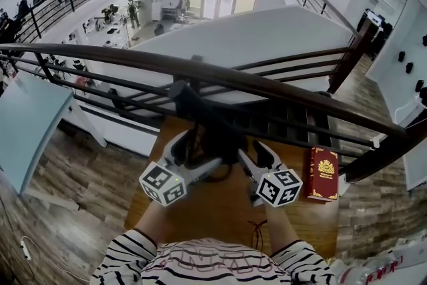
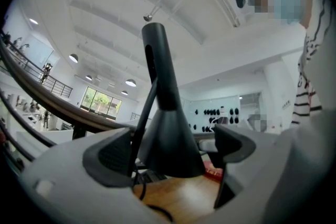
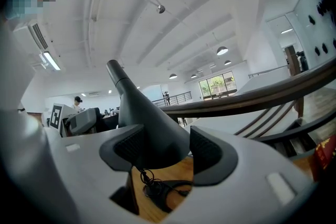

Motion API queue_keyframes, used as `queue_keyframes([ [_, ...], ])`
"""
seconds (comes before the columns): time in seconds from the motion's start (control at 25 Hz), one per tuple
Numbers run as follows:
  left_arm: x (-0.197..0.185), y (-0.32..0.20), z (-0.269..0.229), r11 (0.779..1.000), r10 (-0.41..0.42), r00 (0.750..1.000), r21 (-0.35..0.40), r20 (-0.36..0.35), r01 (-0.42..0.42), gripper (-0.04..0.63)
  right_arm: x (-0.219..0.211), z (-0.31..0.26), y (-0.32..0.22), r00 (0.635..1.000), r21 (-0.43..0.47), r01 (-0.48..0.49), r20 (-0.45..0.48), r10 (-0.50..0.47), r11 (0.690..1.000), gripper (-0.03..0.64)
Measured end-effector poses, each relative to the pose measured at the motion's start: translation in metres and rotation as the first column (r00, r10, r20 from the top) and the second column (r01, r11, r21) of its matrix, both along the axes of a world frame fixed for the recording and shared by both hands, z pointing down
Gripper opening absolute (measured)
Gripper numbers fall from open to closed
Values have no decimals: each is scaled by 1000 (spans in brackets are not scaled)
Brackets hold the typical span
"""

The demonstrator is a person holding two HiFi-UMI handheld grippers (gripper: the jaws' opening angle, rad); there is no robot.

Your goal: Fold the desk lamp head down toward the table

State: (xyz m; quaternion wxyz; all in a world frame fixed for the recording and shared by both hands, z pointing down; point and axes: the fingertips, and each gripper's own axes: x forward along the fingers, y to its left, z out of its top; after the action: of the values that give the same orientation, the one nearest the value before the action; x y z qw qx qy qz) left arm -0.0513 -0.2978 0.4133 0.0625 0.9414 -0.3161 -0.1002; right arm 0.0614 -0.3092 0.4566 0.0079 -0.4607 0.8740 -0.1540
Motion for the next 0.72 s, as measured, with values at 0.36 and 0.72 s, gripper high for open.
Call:
queue_keyframes([
  [0.36, -10, 0, 16, 999, -26, 999, -34, 22, 26, 498, 13, 21, 6, 999, -56, -33, 29, 35, 998, 268],
  [0.72, -16, 1, 32, 996, -44, 998, -74, 35, 47, 497, 18, 34, 14, 996, -87, -53, 62, 59, 995, 268],
])
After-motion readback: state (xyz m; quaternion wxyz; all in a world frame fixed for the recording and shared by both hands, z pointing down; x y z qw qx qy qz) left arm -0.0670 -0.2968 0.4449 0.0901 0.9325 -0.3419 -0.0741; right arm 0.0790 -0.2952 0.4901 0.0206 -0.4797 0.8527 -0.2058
